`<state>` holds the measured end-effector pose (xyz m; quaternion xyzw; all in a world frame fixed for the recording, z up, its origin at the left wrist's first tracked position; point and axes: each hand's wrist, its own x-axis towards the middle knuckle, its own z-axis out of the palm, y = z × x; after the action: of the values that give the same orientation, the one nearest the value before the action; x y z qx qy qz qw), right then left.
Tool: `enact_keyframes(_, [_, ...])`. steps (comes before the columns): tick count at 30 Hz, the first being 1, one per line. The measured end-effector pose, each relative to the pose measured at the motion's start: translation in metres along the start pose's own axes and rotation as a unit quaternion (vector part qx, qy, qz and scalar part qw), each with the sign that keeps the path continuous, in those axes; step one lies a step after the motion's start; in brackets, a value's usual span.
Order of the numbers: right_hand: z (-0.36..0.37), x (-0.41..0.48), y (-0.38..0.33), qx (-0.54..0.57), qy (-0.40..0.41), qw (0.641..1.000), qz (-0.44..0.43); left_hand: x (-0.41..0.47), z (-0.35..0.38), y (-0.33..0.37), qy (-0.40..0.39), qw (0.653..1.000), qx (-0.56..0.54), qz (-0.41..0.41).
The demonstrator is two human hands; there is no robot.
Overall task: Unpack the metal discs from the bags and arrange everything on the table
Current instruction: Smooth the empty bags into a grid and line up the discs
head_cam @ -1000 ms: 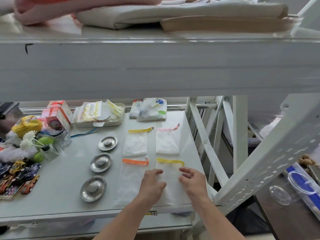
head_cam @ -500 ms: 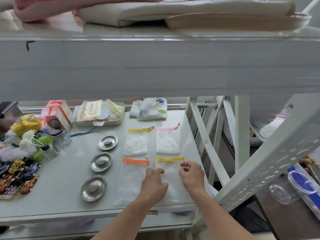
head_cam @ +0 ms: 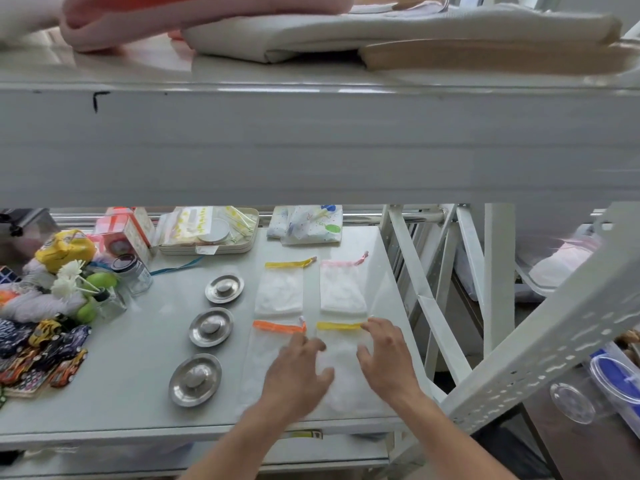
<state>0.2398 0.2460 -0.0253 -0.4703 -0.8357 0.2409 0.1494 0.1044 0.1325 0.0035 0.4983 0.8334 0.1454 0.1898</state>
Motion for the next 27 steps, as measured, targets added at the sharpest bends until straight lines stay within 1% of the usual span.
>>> enact_keyframes(2, [-0.002, 0.023, -0.009, -0.025, -0.022, 0.999, -0.017, 0.026, -0.017, -0.02, 0.043, 0.998, 0.04, 0.01])
enact_keyframes(3, [-0.002, 0.035, -0.013, -0.046, -0.041, 0.998, -0.028, 0.039, -0.025, -0.031, 0.049, 0.996, 0.07, 0.01])
enact_keyframes(5, [0.0, 0.057, -0.021, -0.099, -0.077, 0.991, -0.045, 0.065, -0.037, -0.049, 0.02, 0.992, 0.121, 0.002])
enact_keyframes(7, [0.005, 0.069, -0.022, -0.144, -0.116, 0.982, -0.035, 0.081, -0.041, -0.06, -0.025, 0.989, 0.146, -0.002])
enact_keyframes(9, [0.011, 0.072, -0.02, -0.172, -0.143, 0.974, -0.026, 0.087, -0.04, -0.066, -0.055, 0.988, 0.141, 0.004])
enact_keyframes(11, [0.015, 0.071, -0.016, -0.179, -0.147, 0.972, -0.027, 0.088, -0.037, -0.069, -0.064, 0.989, 0.131, 0.015])
enact_keyframes(19, [0.014, 0.071, -0.019, -0.175, -0.153, 0.972, -0.023, 0.09, -0.032, -0.073, -0.058, 0.99, 0.126, 0.034])
enact_keyframes(20, [0.012, 0.07, -0.021, -0.178, -0.147, 0.973, -0.019, 0.09, -0.032, -0.073, -0.055, 0.991, 0.117, 0.038])
enact_keyframes(22, [0.009, 0.065, -0.029, -0.177, -0.105, 0.978, -0.017, 0.088, -0.039, -0.079, -0.026, 0.995, 0.079, 0.046])
enact_keyframes(24, [0.013, 0.049, -0.048, -0.144, -0.046, 0.988, -0.037, 0.086, -0.055, -0.101, 0.042, 0.998, 0.018, 0.038])
enact_keyframes(26, [0.03, 0.021, -0.075, -0.095, 0.008, 0.99, -0.105, 0.086, -0.079, -0.139, 0.105, 0.994, -0.026, 0.0])
enact_keyframes(27, [0.043, 0.003, -0.09, -0.069, 0.026, 0.987, -0.144, 0.085, -0.092, -0.161, 0.112, 0.993, -0.029, -0.026])
